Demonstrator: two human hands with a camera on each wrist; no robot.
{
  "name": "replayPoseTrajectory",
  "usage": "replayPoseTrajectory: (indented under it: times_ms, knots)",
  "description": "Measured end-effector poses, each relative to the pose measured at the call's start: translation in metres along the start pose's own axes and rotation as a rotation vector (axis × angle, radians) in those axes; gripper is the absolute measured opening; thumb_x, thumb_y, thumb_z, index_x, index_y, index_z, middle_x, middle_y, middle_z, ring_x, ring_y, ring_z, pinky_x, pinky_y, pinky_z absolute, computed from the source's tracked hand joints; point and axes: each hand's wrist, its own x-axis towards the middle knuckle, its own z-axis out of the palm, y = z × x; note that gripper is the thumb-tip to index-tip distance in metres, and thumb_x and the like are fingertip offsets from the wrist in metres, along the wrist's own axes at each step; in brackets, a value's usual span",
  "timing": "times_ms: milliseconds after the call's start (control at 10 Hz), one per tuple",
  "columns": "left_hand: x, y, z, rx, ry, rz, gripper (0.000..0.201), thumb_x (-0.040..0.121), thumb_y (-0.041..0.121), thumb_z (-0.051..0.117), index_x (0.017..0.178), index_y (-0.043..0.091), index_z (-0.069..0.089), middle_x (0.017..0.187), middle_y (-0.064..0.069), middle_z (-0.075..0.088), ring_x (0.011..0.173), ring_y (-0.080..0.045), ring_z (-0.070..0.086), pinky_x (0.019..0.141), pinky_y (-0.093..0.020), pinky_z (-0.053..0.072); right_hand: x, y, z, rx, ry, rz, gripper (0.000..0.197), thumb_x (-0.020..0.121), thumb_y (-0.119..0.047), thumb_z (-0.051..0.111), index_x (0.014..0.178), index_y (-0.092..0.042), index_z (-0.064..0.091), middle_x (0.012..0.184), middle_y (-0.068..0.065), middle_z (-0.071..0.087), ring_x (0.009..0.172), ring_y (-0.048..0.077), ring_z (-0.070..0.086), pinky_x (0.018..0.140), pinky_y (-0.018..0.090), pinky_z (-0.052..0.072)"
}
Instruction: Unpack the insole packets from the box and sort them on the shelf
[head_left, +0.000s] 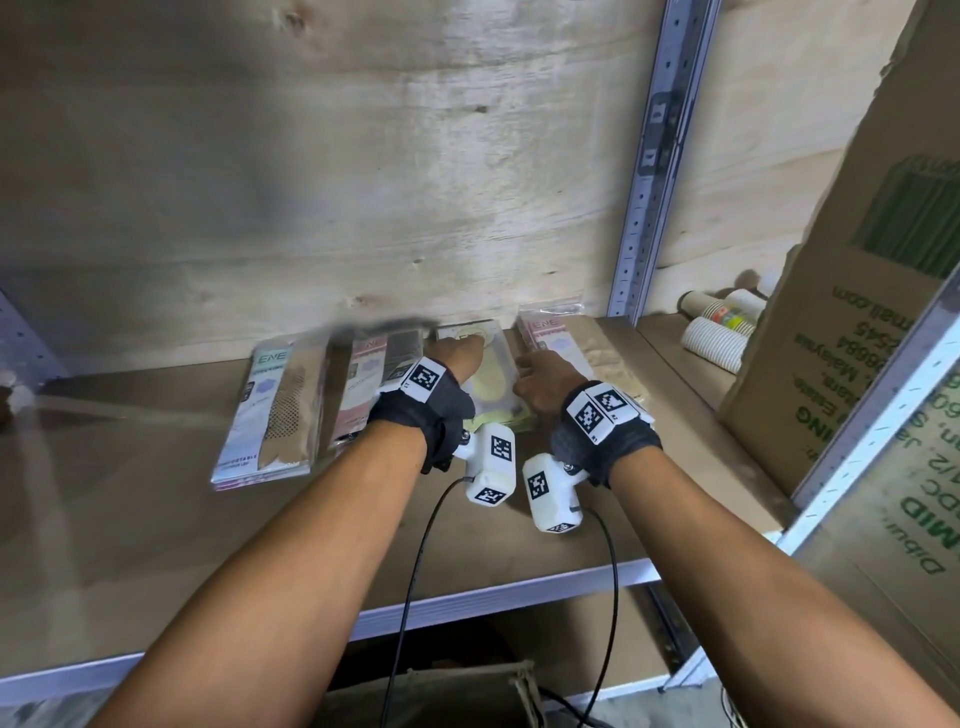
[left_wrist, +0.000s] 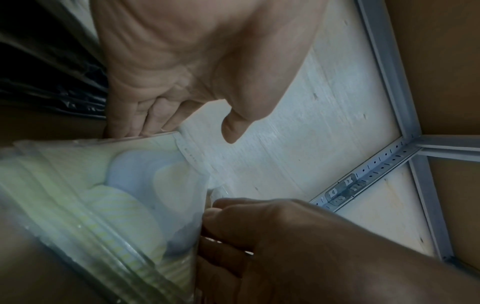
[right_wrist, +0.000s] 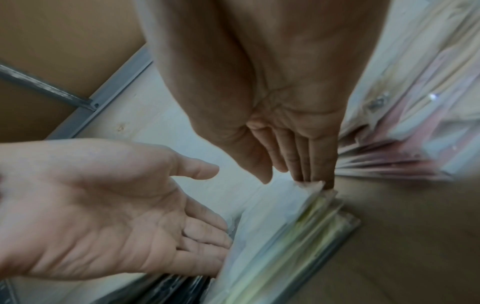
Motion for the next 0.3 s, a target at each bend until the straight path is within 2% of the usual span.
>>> replayPoseTrajectory:
  times_ms: [100,200,300]
  knots:
    - [-0.012,0.010,-0.003,0.014,0.005,0.012,0.045,0.103,0.027,0.042,0.136,-0.001,0.052,0.140,-0.022,0.052,0.129,-0.035,0.051,0.099,-0.035,0.043,-0.005,-0.002,-0.003,0.022,-0.001,0.013,0.047,0.093,-0.010,0.053,0.139,-0.002,0.048,0.141,0.018,0.052,0.129,0.033,0.050,0.108,0.037,0.042]
    - [-0.025,0.028,-0.018,0.101,0.032,0.043,0.043,0.105,0.025,0.030,0.133,0.000,0.050,0.140,-0.026,0.047,0.125,-0.037,0.050,0.092,-0.036,0.043,-0.015,-0.006,-0.010,0.109,0.096,-0.028,0.049,0.093,-0.010,0.054,0.142,-0.009,0.049,0.142,0.012,0.054,0.129,0.028,0.052,0.109,0.035,0.042]
    - [-0.041,0.035,-0.053,0.209,0.175,0.130,0.033,0.100,0.014,0.036,0.116,-0.004,0.058,0.128,-0.028,0.056,0.118,-0.041,0.054,0.094,-0.038,0.045,-0.028,-0.008,-0.021,0.206,0.223,-0.084,0.039,0.091,-0.009,0.056,0.129,-0.012,0.062,0.126,0.007,0.067,0.116,0.022,0.063,0.104,0.033,0.048]
